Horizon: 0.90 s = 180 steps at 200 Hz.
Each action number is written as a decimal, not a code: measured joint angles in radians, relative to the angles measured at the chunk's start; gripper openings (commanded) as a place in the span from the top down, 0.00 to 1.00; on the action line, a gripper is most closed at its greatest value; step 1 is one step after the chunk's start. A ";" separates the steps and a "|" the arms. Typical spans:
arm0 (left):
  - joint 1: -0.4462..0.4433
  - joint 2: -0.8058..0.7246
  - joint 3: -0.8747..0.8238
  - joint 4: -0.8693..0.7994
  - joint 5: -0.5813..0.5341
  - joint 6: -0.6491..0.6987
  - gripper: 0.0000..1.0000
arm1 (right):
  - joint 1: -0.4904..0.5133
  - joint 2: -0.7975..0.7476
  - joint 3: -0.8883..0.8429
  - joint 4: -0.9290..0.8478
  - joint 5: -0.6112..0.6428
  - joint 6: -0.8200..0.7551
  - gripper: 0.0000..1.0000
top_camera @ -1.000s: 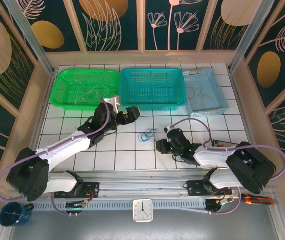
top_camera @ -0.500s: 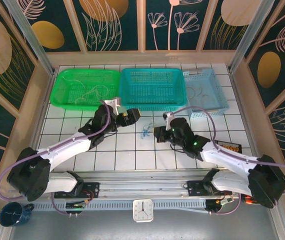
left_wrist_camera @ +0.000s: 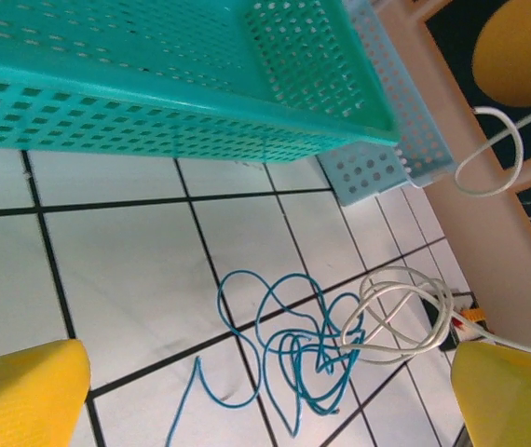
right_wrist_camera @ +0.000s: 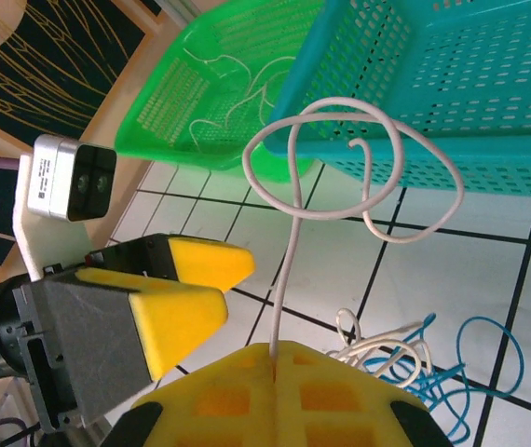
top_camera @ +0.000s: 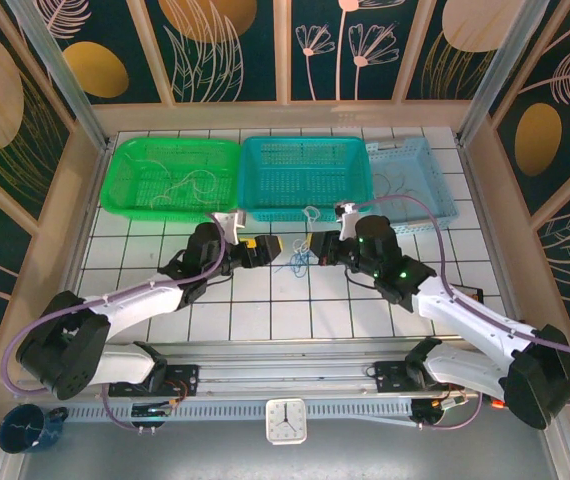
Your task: Untangle the cables
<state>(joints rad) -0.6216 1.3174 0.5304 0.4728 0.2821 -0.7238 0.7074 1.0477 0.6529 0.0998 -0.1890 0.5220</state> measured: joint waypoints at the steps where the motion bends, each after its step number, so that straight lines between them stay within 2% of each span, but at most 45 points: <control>1: 0.000 0.000 0.000 0.000 0.002 0.001 0.01 | 0.000 0.000 0.000 0.000 0.000 0.000 1.00; 95: -0.011 0.067 -0.052 0.111 0.129 0.110 0.08 | -0.001 0.023 0.043 0.000 -0.024 0.008 1.00; 146: -0.074 0.120 -0.052 0.138 0.135 0.158 0.08 | -0.001 0.025 0.067 0.005 -0.042 0.011 1.00; 180: -0.081 0.154 -0.046 0.169 0.119 0.171 0.12 | -0.001 0.029 0.067 0.007 -0.049 0.019 1.00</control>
<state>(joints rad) -0.7025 1.4715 0.4843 0.6415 0.4007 -0.5533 0.7067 1.0767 0.7200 0.1070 -0.2382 0.5411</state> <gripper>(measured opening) 0.897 0.052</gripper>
